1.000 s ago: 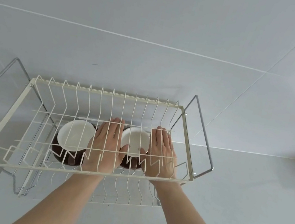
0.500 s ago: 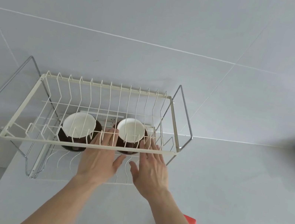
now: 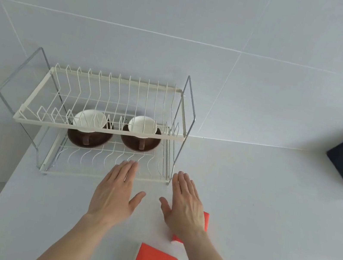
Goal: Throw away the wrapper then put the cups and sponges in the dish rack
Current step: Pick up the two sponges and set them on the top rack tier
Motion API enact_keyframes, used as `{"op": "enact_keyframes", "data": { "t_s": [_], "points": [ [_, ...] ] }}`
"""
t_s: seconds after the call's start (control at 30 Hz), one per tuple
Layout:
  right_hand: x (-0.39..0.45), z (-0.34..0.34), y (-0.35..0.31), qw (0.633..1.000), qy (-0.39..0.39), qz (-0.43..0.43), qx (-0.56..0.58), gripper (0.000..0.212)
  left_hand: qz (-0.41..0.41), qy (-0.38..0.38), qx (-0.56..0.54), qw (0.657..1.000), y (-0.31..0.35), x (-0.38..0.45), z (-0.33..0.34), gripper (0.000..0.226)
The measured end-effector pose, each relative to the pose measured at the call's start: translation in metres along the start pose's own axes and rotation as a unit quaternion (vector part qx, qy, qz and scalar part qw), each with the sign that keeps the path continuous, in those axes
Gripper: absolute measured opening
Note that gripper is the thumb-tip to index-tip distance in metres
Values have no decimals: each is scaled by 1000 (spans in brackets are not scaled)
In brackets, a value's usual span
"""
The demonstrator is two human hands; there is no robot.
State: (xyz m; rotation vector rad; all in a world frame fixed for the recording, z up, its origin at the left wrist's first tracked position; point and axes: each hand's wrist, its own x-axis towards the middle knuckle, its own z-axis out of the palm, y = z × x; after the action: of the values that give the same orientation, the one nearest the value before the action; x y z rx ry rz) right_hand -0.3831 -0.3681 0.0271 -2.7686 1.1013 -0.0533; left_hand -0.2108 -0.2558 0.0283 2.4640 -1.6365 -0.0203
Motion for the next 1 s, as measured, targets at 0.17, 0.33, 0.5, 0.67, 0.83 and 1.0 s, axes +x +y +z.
{"op": "enact_keyframes", "data": {
  "t_s": [0.17, 0.33, 0.5, 0.67, 0.83, 1.0],
  "points": [
    [-11, 10, 12, 1000, -7, 20, 23, 76, -5, -11, -21, 1000, 4, -19, 14, 81],
    [-38, 19, 40, 998, -47, 15, 26, 72, 19, -37, -58, 997, 38, -49, 27, 78],
    [-53, 26, 61, 995, -80, -43, 27, 66, 37, -62, -74, 995, 60, -77, 36, 74],
    [-54, 34, 76, 988, -118, -97, 34, 78, 48, -106, -103, 988, 71, -102, 49, 59],
    [-53, 33, 77, 991, -113, -65, 23, 71, 40, -114, -105, 987, 73, -119, 58, 37],
    [-57, 30, 77, 997, -72, -14, -22, 40, -12, -98, -108, 989, 75, -123, 63, 36]
  ]
}}
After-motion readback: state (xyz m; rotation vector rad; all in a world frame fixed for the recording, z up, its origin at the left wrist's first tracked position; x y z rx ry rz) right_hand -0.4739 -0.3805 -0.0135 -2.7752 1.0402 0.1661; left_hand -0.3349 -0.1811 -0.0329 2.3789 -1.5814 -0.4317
